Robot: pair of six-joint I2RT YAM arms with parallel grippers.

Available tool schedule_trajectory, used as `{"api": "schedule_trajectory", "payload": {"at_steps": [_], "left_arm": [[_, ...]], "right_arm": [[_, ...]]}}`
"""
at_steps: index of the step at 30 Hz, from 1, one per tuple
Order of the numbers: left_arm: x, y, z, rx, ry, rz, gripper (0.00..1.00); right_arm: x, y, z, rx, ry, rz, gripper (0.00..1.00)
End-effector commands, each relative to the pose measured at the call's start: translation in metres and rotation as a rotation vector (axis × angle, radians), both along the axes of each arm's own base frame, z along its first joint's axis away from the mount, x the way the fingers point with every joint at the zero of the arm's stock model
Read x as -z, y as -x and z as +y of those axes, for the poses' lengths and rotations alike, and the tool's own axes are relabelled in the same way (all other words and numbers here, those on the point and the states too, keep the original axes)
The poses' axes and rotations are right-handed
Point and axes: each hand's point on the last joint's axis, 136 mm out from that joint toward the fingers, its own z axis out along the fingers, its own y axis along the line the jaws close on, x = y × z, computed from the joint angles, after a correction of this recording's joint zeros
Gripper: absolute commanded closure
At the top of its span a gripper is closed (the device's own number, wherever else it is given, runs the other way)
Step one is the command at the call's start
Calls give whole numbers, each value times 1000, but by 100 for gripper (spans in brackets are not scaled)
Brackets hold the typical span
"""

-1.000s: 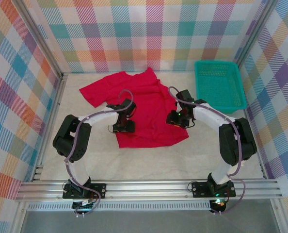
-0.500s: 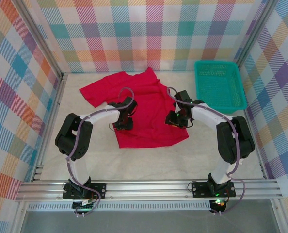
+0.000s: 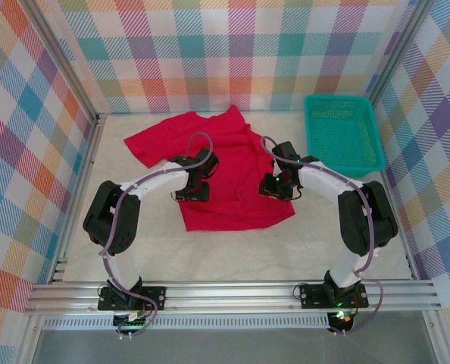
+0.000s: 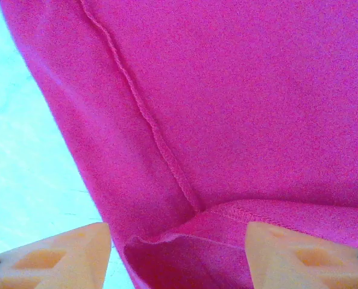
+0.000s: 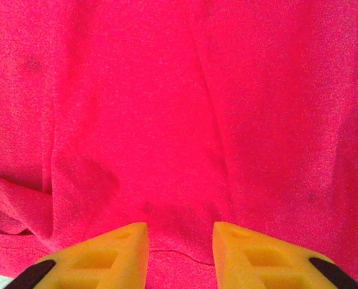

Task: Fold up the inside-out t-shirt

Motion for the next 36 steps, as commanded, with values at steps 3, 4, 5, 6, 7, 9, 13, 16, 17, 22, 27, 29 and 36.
{"api": "schedule_trajectory", "payload": {"at_steps": [3, 4, 5, 6, 7, 9, 13, 16, 17, 22, 27, 29, 36], "left_arm": [[-16, -4, -7, 25, 21, -41, 38], [-14, -5, -9, 29, 27, -38, 38], [-11, -6, -11, 33, 34, -30, 39], [-8, -6, -13, 35, 38, -22, 40], [-3, -6, -15, 36, 44, -12, 41], [4, -7, -19, 36, 56, -1, 44], [18, -11, -24, 30, 59, 16, 50], [25, -11, -24, 30, 45, 32, 52], [27, -12, -23, 29, 38, 35, 53], [29, -12, -20, 25, 20, 36, 69], [22, -13, -16, 15, -8, 32, 86], [16, -14, -14, 14, -16, 27, 88], [-2, -14, -18, 23, 17, 7, 88]], "right_arm": [[3, 4, 5, -19, -11, 11, 65], [3, 5, 5, -20, -11, 11, 65], [3, 5, 5, -19, -11, 12, 65], [3, 5, 5, -20, -11, 10, 65], [4, 5, 4, -20, -8, 12, 65], [4, 5, 4, -21, -7, 14, 65], [6, 6, 4, -22, -6, 16, 65], [6, 5, 5, -23, -8, 18, 65], [6, 5, 5, -24, -8, 18, 65], [6, 3, 6, -26, -7, 15, 66], [5, 1, 7, -27, -10, 14, 66], [5, 1, 7, -27, -10, 14, 66], [3, 2, 7, -29, -12, 12, 67]]}}
